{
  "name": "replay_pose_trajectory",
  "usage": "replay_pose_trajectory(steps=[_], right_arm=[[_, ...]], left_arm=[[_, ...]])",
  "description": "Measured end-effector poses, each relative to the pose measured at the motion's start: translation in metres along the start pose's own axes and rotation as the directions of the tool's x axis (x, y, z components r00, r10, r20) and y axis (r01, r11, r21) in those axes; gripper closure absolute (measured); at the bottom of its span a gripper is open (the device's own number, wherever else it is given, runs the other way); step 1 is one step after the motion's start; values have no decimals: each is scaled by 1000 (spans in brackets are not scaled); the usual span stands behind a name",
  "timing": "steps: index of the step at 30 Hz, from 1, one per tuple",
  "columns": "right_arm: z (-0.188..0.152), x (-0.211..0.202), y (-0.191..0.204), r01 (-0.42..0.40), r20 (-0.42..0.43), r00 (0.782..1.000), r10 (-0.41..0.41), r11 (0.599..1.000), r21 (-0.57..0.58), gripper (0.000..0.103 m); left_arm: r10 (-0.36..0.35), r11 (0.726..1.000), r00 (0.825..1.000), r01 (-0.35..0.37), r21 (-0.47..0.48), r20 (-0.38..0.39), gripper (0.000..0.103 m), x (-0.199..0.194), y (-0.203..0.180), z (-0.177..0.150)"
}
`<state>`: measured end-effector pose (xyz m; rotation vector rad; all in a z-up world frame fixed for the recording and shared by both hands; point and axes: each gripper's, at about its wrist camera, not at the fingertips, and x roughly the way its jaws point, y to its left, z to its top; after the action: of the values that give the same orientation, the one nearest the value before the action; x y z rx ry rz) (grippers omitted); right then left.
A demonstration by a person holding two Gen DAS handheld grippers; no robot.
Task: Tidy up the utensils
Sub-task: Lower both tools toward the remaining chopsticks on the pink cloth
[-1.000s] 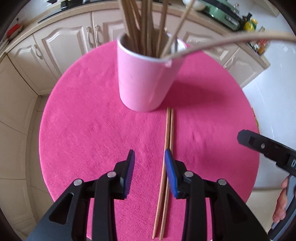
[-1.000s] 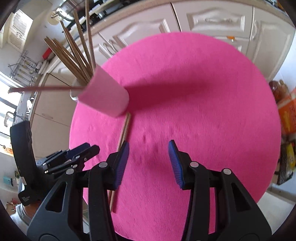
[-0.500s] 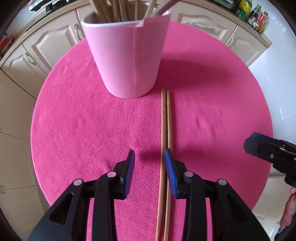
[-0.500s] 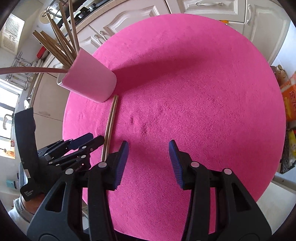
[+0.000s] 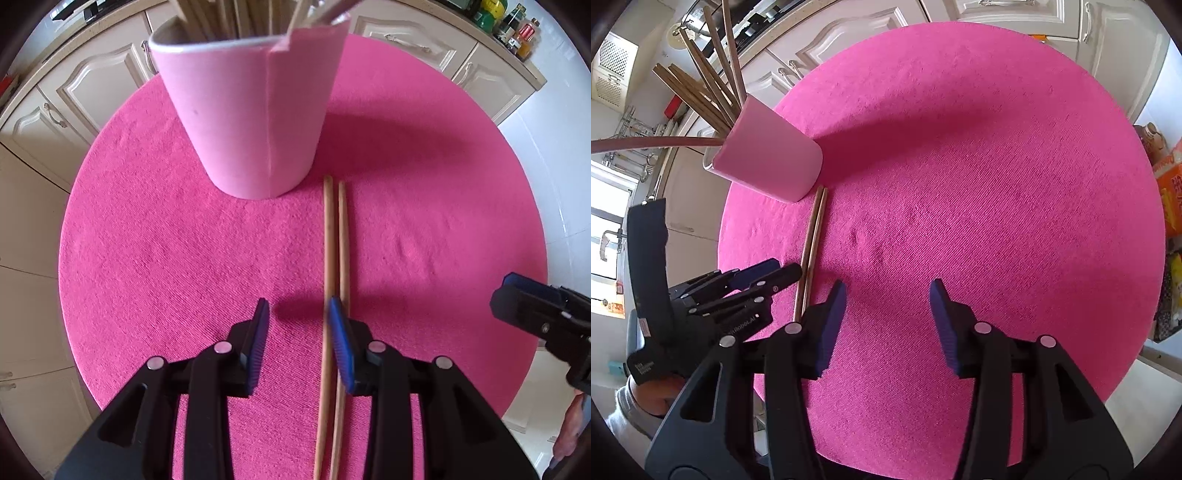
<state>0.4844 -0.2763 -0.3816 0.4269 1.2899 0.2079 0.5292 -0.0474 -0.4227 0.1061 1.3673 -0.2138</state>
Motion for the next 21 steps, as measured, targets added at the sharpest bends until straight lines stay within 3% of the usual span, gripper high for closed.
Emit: replay_pose_trajectory(steps=[6, 11, 18, 21], right_arm=[[-2, 0, -1, -1, -4, 1000, 1, 1000, 4, 55], [-3, 0, 0, 3, -8, 1000, -3, 1000, 7, 55], [-4, 0, 2, 2, -9, 1000, -2, 1000, 8, 55], [-4, 3, 6, 3, -14, 1000, -3, 1000, 11, 55]], left_arm=[[-19, 1000, 1000, 19, 18, -4, 70, 1, -7, 0], [47, 996, 999, -47, 70, 2, 70, 7, -22, 2], [19, 999, 999, -18, 42, -31, 70, 10, -16, 11], [68, 994, 996, -63, 92, -55, 70, 13, -23, 15]])
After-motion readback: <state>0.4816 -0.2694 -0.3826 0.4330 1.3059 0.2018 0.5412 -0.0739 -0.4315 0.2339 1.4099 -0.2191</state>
